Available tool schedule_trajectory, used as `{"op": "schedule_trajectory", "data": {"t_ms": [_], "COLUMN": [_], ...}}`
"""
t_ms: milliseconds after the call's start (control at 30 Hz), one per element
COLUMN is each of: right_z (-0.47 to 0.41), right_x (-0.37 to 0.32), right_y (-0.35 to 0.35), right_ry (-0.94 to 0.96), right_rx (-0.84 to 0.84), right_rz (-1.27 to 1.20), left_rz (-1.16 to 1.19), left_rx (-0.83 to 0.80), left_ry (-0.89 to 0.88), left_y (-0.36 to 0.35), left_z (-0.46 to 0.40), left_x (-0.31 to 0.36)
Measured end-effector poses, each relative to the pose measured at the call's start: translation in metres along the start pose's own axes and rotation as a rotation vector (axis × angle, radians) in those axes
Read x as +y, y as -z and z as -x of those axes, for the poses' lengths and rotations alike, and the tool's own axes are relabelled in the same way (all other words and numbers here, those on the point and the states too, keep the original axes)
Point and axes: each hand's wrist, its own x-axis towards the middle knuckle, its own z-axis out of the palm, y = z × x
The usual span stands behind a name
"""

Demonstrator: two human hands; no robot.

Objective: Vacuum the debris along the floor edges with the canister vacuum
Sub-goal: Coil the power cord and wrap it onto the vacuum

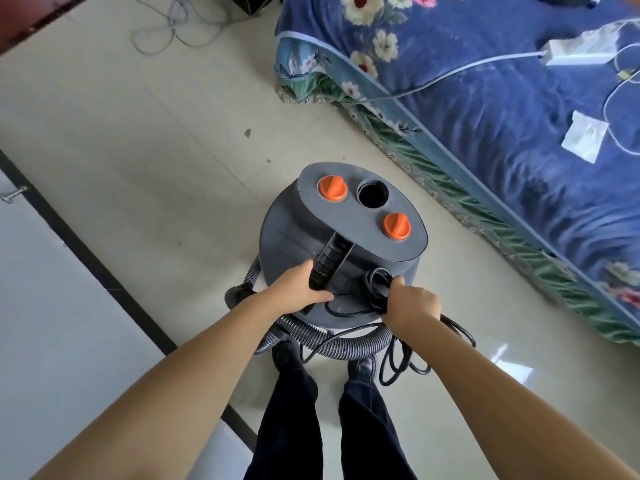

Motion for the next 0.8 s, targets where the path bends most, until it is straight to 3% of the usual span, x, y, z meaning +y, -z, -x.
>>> {"op": "schedule_trajectory", "data": {"t_ms": [67,167,300,400,533,633,700,800], "right_z": [0.001,0.006,0.001,-0.007,-0.008,-0.01,-0.012,-0.014], "right_x": [-0.003,-0.02,-0.051,-0.057,-0.046,-0.048,-0.052,-0.055], "right_y": [0.002,0.004,0.003,0.004,0.004,0.012,0.014,0.013], "right_ry": [-0.008,0.046,0.155,0.136,0.147,0.167,0.142,0.079], "right_rx": [0.007,0.049,0.083,0.026,-0.077,-0.112,-0.1,-0.016], "right_rz": [0.015,0.05,0.164,0.224,0.426,0.507,0.415,0.156], "left_rz": [-0.073,-0.159,-0.105,0.036,0.524,0.265,0.028,-0.042], "left_rx": [0.058,0.281,0.443,0.293,-0.086,-0.016,0.165,0.339], "left_ry": [0.008,0.037,0.07,0.083,0.203,0.135,0.117,0.136], "left_y": [-0.006,-0.025,-0.039,-0.027,-0.004,-0.006,-0.015,-0.029], "left_z": [-0.002,0.002,0.003,0.003,0.009,-0.001,-0.007,-0.007], "left_x": [0.003,0.007,0.013,0.01,0.004,0.012,0.021,0.024]}}
